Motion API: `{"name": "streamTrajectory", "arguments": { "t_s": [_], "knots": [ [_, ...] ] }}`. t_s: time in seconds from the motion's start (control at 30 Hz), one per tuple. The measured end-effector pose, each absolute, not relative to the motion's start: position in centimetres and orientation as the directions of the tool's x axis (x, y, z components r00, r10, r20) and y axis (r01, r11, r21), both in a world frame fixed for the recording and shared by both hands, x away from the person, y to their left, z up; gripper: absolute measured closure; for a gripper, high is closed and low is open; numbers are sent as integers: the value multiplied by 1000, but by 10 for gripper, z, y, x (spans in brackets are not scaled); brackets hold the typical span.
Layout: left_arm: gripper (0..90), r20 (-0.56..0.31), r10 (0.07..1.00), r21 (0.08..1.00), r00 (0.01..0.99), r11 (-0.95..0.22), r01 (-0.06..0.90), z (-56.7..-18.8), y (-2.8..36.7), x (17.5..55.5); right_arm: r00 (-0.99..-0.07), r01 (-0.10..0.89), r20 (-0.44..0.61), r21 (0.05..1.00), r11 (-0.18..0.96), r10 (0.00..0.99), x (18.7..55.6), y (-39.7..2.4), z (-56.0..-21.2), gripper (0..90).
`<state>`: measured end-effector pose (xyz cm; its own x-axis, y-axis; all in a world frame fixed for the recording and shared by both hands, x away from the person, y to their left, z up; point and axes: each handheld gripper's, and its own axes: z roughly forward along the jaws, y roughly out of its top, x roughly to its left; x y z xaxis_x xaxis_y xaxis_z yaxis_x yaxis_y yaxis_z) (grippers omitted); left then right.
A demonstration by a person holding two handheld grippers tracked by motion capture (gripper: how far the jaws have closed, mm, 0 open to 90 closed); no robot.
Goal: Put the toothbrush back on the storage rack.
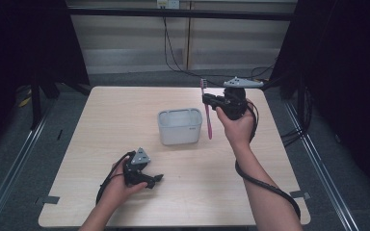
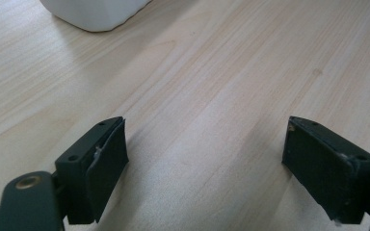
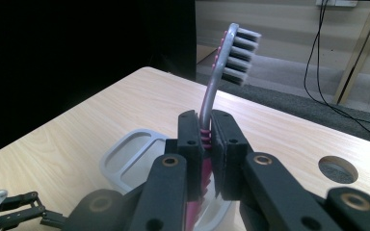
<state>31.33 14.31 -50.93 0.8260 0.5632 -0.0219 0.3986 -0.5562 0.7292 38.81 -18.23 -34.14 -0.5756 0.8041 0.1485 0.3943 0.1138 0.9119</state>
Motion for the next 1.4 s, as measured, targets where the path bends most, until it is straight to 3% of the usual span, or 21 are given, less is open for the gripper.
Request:
{"name": "streamTrajectory", "arguments": {
  "t_s": [1.4],
  "knots": [
    [154,-21,564,730,825,-555,399,-509,143,313,-564,345,116,933,106,818,424,-164,-335,832]
  ]
}}
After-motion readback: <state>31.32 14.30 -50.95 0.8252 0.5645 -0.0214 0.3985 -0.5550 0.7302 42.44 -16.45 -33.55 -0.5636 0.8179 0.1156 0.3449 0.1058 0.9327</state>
